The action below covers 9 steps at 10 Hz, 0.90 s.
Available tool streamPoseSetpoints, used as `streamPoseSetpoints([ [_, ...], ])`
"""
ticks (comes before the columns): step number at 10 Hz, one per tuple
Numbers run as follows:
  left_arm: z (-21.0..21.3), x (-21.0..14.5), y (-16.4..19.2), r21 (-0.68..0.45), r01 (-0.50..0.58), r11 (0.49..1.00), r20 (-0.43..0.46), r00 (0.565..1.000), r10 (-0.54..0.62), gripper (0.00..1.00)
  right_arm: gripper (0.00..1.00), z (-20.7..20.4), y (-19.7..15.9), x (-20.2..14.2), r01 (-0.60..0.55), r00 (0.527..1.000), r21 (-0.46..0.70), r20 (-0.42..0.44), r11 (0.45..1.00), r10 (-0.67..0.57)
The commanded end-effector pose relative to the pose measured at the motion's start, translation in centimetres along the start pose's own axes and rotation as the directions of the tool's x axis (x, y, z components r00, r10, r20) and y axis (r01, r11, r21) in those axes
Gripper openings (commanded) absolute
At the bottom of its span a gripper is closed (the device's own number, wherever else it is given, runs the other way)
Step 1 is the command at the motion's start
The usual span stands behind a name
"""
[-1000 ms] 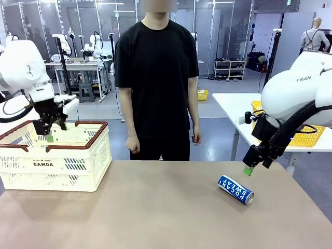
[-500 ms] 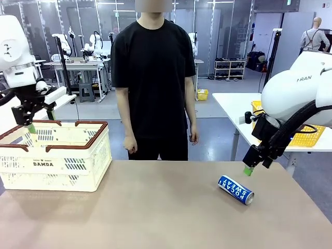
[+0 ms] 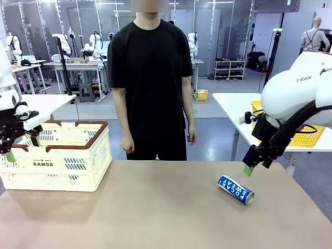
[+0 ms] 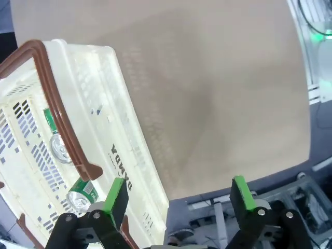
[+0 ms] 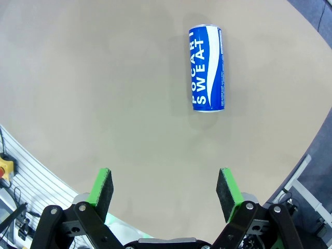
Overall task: Place the drinks into the Shopping basket.
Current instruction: Pick up one drink and place it into the Shopping basket.
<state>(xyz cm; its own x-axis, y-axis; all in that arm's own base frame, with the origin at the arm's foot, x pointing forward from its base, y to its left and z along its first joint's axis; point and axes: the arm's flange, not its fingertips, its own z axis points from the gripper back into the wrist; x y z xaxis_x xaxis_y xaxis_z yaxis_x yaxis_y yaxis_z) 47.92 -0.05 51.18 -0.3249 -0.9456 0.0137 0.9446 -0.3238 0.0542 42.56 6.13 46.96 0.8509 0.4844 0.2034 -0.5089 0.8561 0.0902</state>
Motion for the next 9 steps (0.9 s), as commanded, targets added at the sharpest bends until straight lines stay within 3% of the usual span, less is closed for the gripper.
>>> streamPoseSetpoints([
  [1,-0.1,-0.3,0.6,0.062,0.06,0.996,0.026,0.998,-0.062,1.0,1.0,-0.2,0.1,1.0,-0.033,0.999,-0.06,0.007,0.998,0.034],
  [2,0.0,0.0,0.0,0.0,0.0,1.0,0.0,1.0,0.0,1.0,1.0,-0.9,-0.1,2.3,-0.051,0.999,-0.104,0.011,0.993,0.052],
  [4,0.0,0.0,0.0,0.0,0.0,1.0,0.0,1.0,0.0,1.0,1.0,-2.4,-0.8,4.5,-0.089,0.995,-0.143,0.029,0.986,0.094],
  [9,0.0,0.0,0.0,0.0,0.0,1.0,0.0,1.0,0.0,1.0,1.0,-4.8,-2.1,7.4,-0.133,0.991,-0.203,-0.049,0.97,0.126],
])
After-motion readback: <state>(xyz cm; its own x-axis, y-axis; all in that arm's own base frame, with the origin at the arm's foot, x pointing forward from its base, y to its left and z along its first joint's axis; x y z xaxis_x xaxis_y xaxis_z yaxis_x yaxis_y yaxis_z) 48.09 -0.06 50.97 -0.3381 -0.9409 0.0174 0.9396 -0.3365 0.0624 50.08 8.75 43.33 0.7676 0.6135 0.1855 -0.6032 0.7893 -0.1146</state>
